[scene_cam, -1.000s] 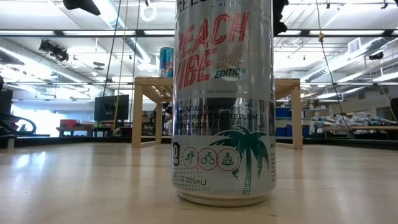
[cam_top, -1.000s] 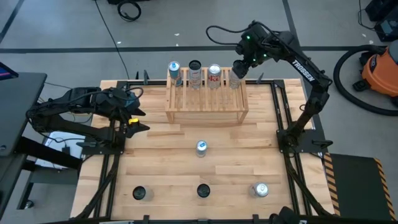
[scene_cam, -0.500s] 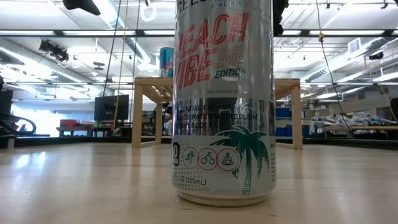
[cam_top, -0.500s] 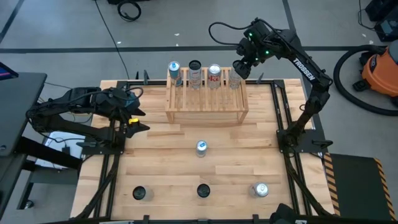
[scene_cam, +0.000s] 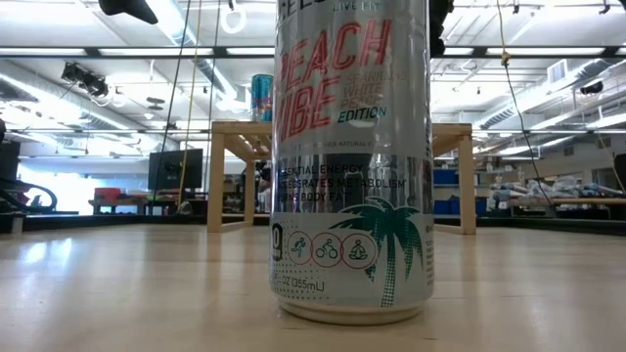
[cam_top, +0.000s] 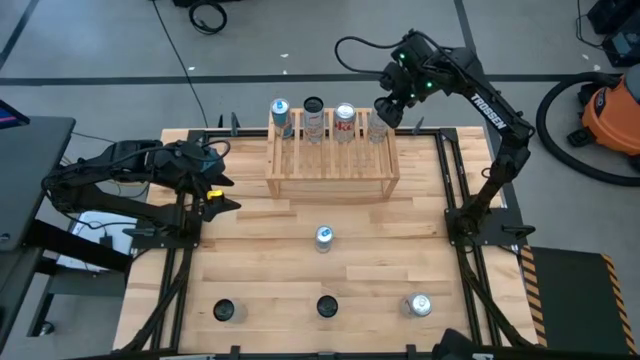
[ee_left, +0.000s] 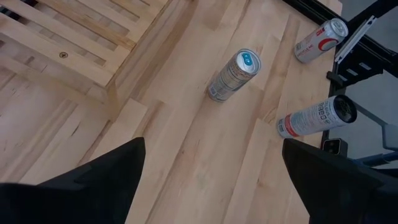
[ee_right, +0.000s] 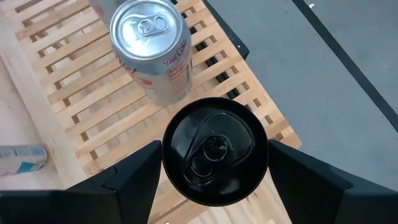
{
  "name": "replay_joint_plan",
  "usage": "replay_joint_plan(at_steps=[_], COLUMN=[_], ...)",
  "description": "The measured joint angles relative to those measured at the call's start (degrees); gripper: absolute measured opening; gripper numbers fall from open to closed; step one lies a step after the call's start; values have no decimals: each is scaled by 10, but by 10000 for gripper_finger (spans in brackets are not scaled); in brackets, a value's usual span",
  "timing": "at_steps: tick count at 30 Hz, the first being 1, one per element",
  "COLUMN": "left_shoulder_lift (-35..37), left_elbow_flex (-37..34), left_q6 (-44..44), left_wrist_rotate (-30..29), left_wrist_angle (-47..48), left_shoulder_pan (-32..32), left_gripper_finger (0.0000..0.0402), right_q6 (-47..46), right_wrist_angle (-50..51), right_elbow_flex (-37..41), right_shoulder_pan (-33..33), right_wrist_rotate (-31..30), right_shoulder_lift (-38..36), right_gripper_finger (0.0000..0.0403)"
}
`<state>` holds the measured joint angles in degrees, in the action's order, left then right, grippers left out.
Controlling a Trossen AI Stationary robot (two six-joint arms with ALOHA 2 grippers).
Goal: Place canned beverage on shelf
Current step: Put the top white and yellow soda can on the shelf
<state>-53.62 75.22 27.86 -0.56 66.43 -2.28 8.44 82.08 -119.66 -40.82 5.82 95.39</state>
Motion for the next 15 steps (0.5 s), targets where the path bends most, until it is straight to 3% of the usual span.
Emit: replay_joint_plan(at_steps=[15], left_shoulder_lift=[0], left_elbow_flex=[0], left_q6=[0], left_wrist_rotate=[0], left_wrist_angle=[0], left_shoulder_pan=[0], left_gripper_finger=[380], right_q6=[-8], right_wrist_angle=[-10], right_elbow_flex=[1], right_shoulder_pan=[1], right_wrist_rotate=[2], right_shoulder_lift=[1], right_gripper_finger=[309])
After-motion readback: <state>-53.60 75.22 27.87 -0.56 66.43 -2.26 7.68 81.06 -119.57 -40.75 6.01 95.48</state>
